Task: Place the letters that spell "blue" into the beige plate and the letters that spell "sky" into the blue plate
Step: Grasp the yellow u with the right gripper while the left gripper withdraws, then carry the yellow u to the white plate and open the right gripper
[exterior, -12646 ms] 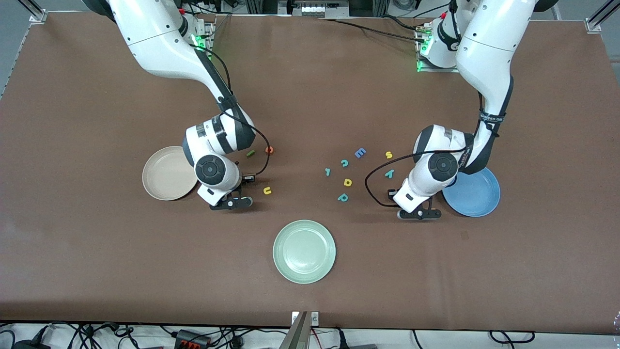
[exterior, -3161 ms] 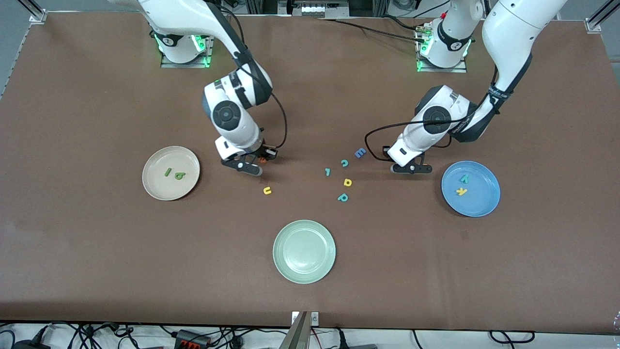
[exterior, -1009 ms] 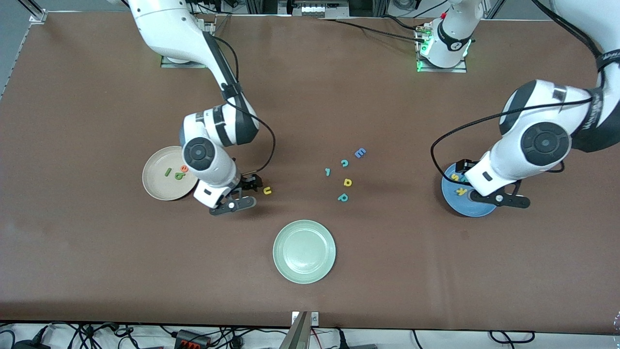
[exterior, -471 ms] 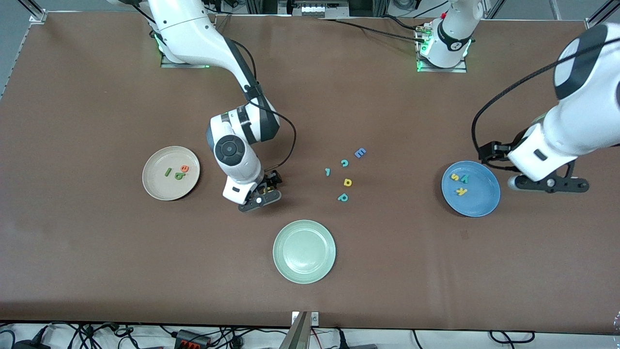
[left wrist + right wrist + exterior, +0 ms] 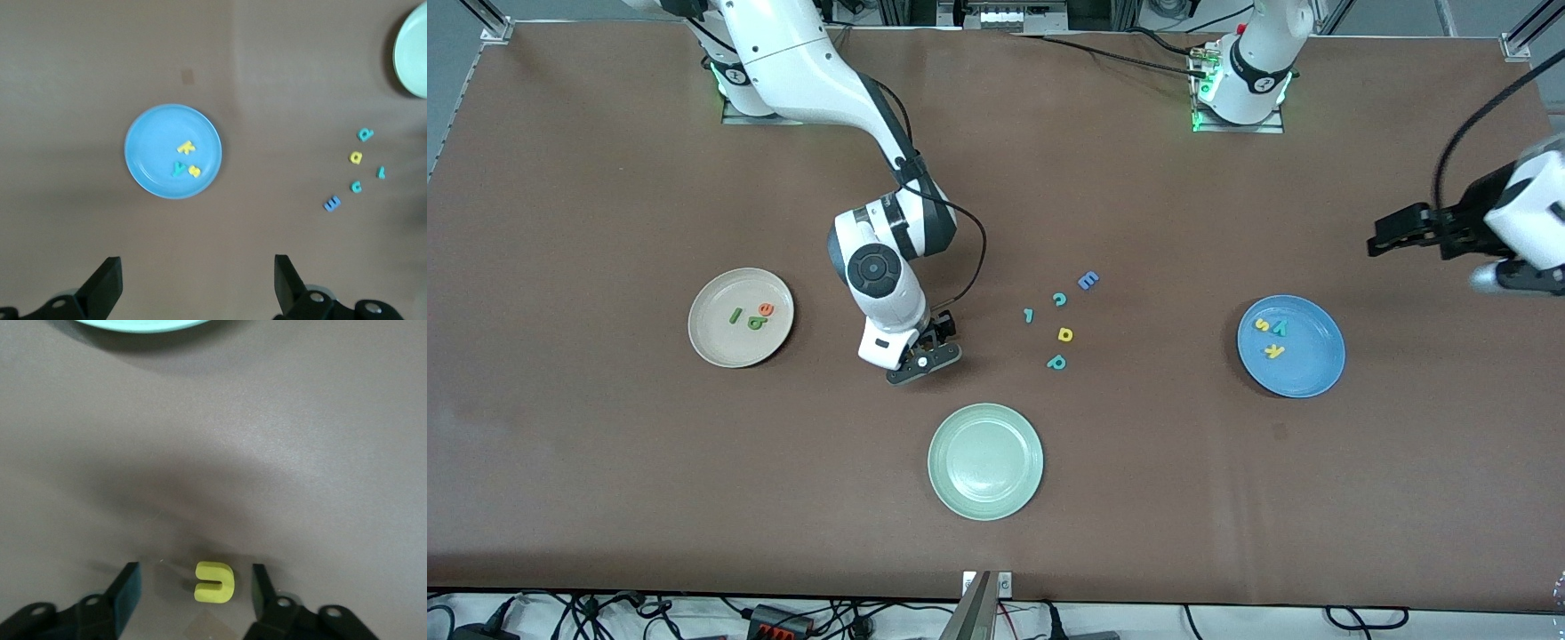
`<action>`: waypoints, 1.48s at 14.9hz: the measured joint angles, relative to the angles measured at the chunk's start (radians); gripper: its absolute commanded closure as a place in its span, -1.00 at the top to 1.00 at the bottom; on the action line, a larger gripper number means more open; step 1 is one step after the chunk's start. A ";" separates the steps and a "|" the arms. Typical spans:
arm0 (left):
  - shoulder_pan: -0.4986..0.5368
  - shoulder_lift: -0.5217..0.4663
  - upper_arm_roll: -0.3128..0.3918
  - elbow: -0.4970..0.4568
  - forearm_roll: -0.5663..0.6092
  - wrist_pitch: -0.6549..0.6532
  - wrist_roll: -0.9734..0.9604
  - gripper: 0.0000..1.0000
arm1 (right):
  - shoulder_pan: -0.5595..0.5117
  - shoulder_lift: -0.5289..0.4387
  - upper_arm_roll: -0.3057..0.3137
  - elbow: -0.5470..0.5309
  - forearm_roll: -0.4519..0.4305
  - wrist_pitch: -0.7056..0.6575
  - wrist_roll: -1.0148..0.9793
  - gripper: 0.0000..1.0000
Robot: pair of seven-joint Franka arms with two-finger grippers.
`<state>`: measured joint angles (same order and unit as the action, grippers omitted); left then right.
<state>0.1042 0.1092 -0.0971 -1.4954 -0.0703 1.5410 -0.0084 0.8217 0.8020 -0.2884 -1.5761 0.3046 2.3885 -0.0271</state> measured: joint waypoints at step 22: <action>-0.169 -0.137 0.138 -0.198 0.070 0.140 -0.002 1.00 | -0.007 0.015 -0.031 0.016 0.000 -0.028 0.000 -0.71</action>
<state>-0.0649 -0.0276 0.0405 -1.6939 -0.0004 1.6811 -0.0105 0.8149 0.8168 -0.3198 -1.5602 0.3043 2.3604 -0.0271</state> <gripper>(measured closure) 0.000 0.740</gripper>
